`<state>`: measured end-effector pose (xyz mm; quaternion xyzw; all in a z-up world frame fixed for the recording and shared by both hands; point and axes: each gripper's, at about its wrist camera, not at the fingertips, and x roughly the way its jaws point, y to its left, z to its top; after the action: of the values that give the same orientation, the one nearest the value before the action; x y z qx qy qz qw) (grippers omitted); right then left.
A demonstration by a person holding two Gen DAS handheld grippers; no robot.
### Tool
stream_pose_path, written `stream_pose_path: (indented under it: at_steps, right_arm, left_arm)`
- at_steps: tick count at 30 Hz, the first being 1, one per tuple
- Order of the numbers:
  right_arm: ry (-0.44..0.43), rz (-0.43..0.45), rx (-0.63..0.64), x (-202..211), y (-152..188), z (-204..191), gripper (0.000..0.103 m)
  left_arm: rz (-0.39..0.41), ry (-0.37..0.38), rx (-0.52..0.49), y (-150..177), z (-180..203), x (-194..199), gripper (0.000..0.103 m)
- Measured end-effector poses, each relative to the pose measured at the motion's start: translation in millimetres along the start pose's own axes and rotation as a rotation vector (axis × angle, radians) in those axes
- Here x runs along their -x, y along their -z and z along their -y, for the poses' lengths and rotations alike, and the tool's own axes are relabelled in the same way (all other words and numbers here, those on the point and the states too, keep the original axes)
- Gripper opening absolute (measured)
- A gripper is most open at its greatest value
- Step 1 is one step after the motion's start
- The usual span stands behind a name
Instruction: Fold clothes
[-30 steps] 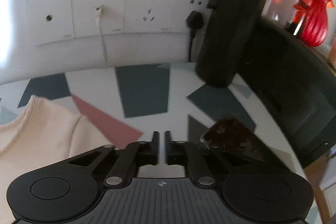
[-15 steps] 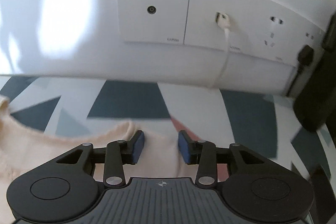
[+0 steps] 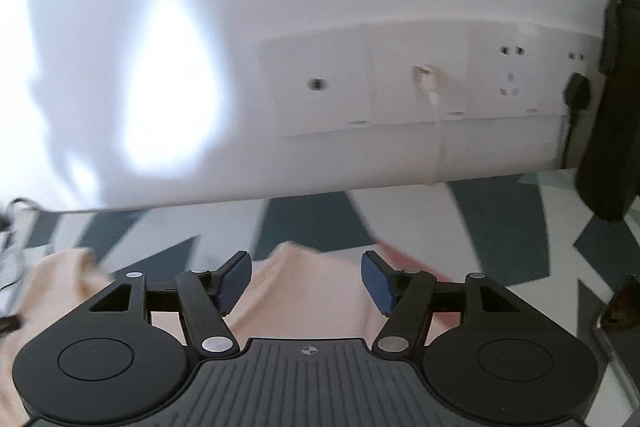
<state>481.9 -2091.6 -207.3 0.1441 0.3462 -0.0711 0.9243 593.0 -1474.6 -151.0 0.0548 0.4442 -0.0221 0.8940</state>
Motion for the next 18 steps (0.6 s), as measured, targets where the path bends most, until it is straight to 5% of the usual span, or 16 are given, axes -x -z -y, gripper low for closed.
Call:
stream_pose_path:
  at_steps: [9,13,18]
  right_arm:
    - [-0.044,-0.135,0.107,12,30,-43,0.06]
    - [-0.027,-0.09,0.049,31,38,-43,0.075]
    - [0.038,-0.053,-0.002,63,52,-31,0.076]
  left_arm:
    - [0.004,0.036,0.066,1,-18,19,0.063]
    - [0.006,0.16,0.143,8,-34,51,0.064]
    - [-0.067,0.274,0.206,33,-38,71,0.072]
